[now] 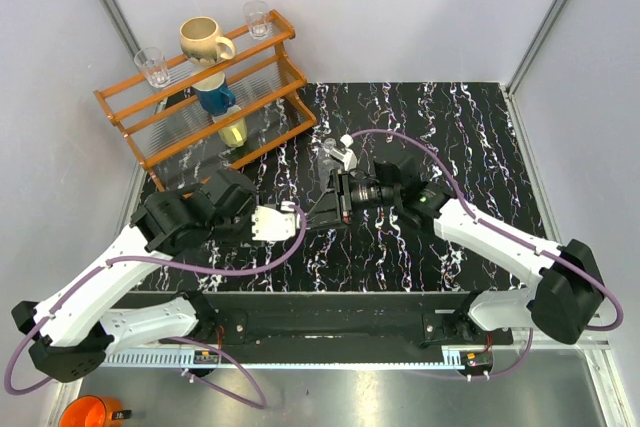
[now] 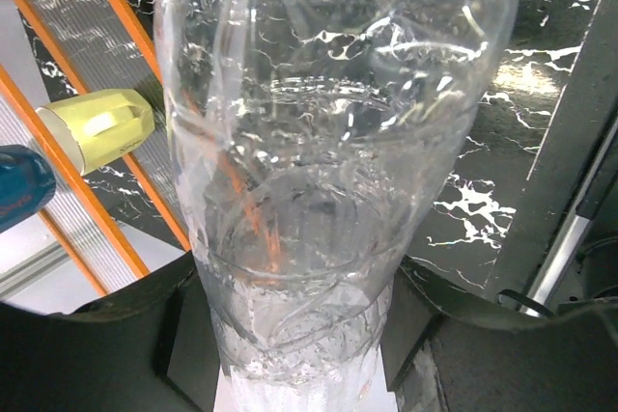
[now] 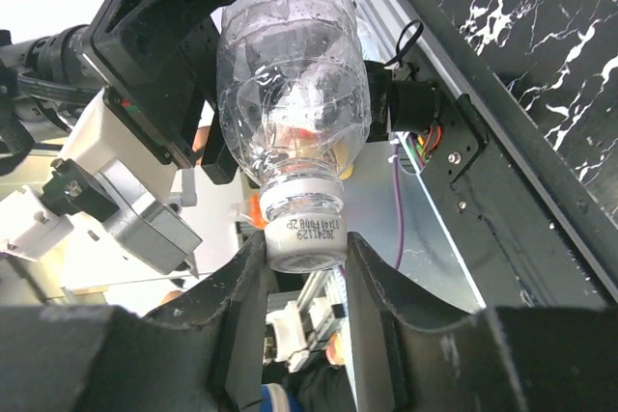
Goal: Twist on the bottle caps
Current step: Screw the bottle cap onto the plastic bottle, then place the bottle cap at the center of the board.
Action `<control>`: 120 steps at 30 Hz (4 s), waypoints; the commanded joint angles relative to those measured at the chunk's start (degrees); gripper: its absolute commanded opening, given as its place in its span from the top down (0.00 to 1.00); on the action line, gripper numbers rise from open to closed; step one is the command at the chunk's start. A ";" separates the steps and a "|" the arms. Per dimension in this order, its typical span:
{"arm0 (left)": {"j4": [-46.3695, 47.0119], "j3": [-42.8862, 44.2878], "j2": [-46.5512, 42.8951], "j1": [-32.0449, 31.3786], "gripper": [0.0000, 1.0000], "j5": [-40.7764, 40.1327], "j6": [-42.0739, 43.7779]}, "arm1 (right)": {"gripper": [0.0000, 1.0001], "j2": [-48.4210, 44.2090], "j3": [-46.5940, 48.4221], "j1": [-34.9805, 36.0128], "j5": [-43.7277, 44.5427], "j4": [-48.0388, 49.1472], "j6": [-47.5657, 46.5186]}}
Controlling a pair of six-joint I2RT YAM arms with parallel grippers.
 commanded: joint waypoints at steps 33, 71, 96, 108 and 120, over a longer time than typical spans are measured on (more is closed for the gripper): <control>10.13 -0.47 -0.22 -2.84 0.80 7.83 -6.47 | 0.43 -1.94 6.33 -4.25 -6.62 -1.97 3.19; 13.92 -11.39 -0.04 -0.47 0.85 12.64 -13.76 | 0.94 -2.74 8.97 -13.13 0.59 -32.49 -8.56; 10.83 -7.50 4.17 0.15 0.87 22.60 -14.55 | 0.93 -4.32 10.55 -11.55 1.55 -28.98 -23.18; 12.76 -10.30 8.66 2.16 0.89 31.54 -18.87 | 0.95 -5.02 11.87 -8.56 13.12 -35.82 -29.93; 15.76 -11.72 3.30 9.82 0.90 25.51 -13.24 | 0.95 11.49 4.31 -7.51 30.19 -40.77 -32.24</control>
